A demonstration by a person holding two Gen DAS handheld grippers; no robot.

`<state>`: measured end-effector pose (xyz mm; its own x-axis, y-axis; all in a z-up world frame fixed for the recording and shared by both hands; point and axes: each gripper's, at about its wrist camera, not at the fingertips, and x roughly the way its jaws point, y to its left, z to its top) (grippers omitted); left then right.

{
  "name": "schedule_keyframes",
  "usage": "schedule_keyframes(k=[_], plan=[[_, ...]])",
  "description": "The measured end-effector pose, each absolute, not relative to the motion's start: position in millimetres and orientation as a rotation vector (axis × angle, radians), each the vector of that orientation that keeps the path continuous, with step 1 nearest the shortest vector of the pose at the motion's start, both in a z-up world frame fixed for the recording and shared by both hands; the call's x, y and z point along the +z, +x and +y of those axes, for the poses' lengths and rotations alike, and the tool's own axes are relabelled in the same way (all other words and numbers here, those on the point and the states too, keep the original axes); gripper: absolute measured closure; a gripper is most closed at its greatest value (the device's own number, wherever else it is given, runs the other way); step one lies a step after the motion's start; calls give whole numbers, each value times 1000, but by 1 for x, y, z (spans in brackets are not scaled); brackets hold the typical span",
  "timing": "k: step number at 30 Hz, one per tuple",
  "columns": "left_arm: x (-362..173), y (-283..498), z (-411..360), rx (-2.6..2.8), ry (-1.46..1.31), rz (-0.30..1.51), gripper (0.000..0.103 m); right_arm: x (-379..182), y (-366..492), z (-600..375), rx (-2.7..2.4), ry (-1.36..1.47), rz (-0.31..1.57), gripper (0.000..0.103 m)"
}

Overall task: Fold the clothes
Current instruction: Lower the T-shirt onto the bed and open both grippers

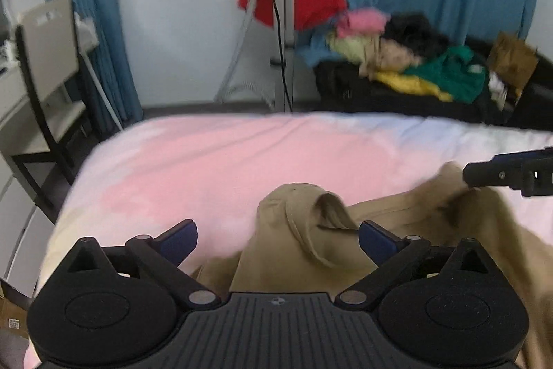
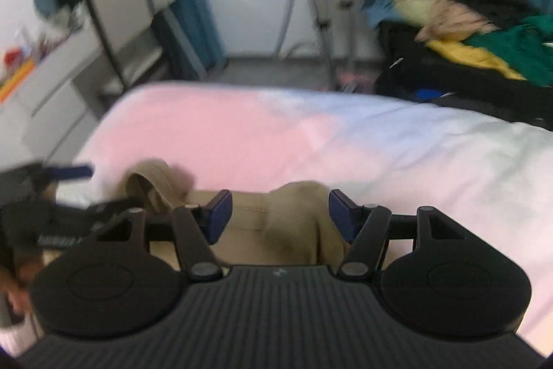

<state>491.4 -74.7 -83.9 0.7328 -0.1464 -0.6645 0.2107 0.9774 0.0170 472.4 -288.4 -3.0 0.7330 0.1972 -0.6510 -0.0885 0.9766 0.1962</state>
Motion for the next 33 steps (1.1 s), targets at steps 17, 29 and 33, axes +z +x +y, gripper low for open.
schedule_keyframes(k=[17,29,33], plan=[[-32,117,-4,-212,-88,424,0,37,93,-276,96,283,367,39],[-93,177,85,-63,-534,630,4,4,48,-286,93,271,305,37],[-124,217,106,-53,-696,645,11,-13,71,-295,74,320,314,5]])
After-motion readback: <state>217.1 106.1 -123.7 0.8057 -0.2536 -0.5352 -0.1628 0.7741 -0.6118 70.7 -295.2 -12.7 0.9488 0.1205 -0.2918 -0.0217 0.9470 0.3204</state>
